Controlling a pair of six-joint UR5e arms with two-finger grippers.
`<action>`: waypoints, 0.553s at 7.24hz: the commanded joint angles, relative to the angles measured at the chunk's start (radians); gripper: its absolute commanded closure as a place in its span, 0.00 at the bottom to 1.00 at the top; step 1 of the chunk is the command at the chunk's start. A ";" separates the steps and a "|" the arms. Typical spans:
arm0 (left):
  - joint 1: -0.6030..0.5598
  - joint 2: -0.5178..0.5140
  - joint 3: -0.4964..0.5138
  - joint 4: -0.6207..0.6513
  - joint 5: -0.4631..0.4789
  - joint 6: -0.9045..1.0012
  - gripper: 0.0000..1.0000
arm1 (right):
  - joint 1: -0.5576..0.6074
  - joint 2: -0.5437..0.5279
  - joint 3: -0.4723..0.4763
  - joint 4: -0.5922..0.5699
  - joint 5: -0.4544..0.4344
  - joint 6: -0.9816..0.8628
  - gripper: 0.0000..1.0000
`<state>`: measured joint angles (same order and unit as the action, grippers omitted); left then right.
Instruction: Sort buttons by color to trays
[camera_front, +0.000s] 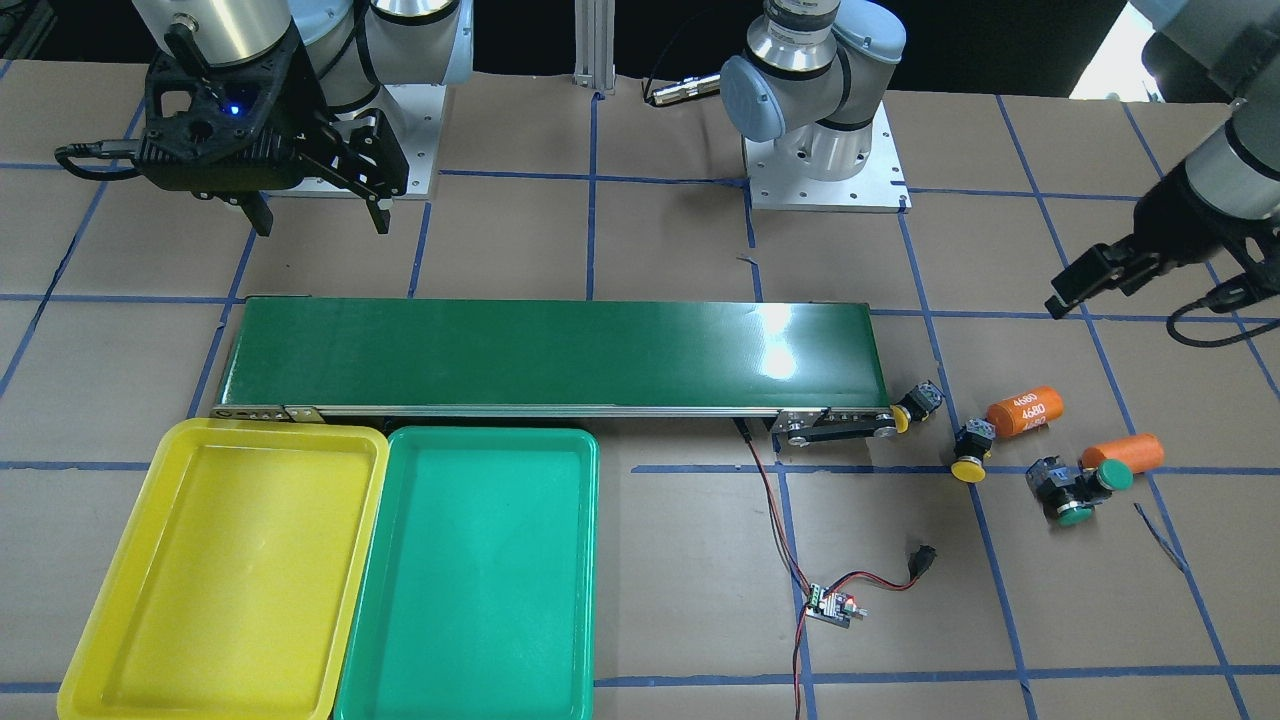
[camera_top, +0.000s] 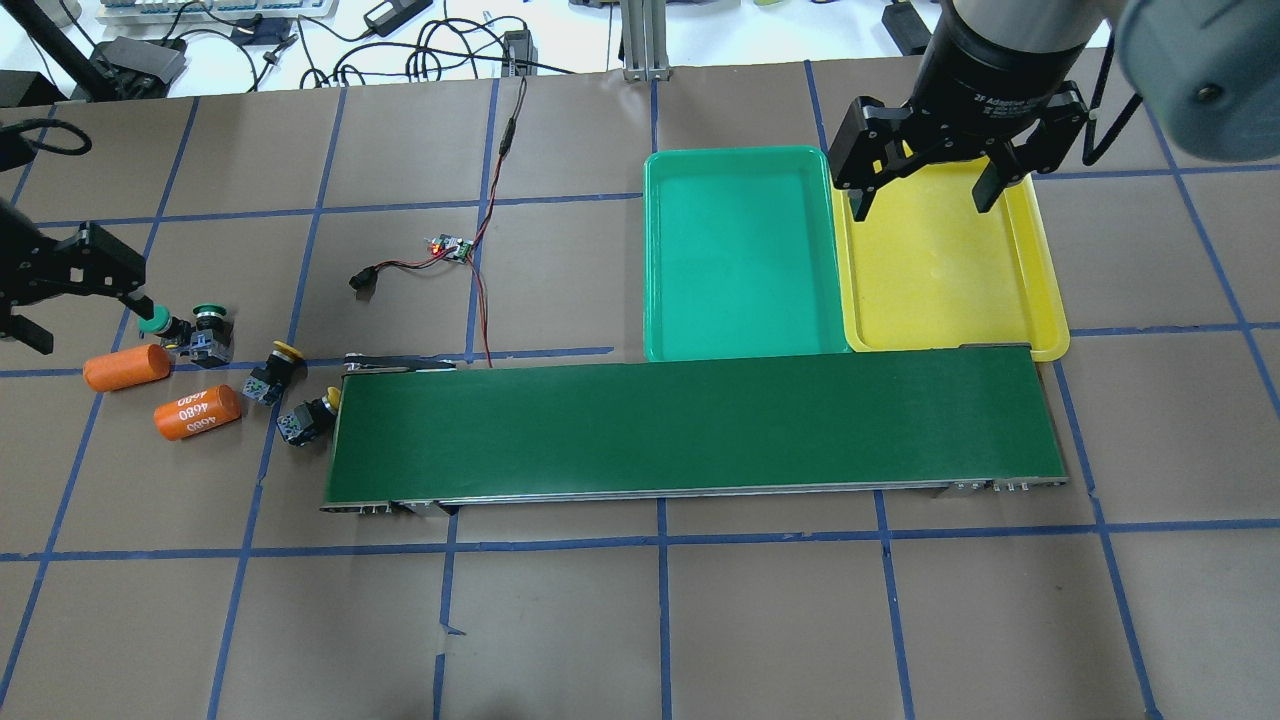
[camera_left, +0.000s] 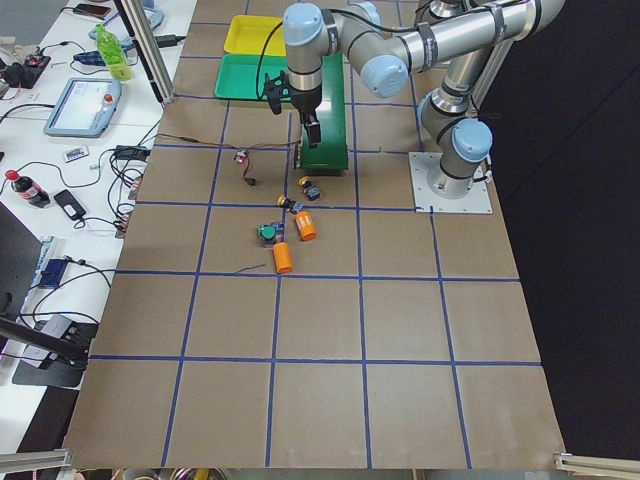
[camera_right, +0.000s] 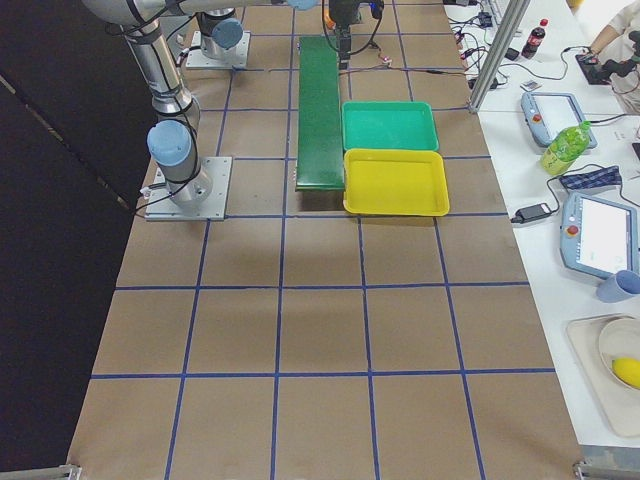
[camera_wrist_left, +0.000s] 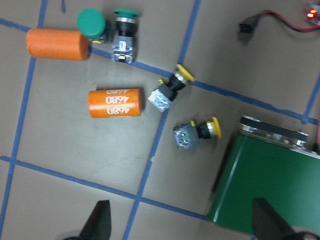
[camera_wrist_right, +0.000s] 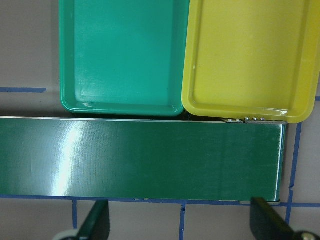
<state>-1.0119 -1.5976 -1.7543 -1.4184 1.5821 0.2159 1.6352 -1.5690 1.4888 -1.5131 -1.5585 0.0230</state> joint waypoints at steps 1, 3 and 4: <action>0.041 -0.086 -0.104 0.195 -0.002 0.034 0.00 | 0.000 0.000 0.001 0.001 0.000 -0.002 0.00; 0.041 -0.160 -0.191 0.404 -0.001 0.043 0.00 | 0.000 0.000 0.001 0.001 0.000 0.000 0.00; 0.041 -0.185 -0.195 0.411 -0.001 0.039 0.00 | 0.002 0.000 0.002 0.001 0.000 0.000 0.00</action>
<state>-0.9718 -1.7440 -1.9268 -1.0572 1.5811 0.2558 1.6354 -1.5692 1.4899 -1.5125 -1.5586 0.0229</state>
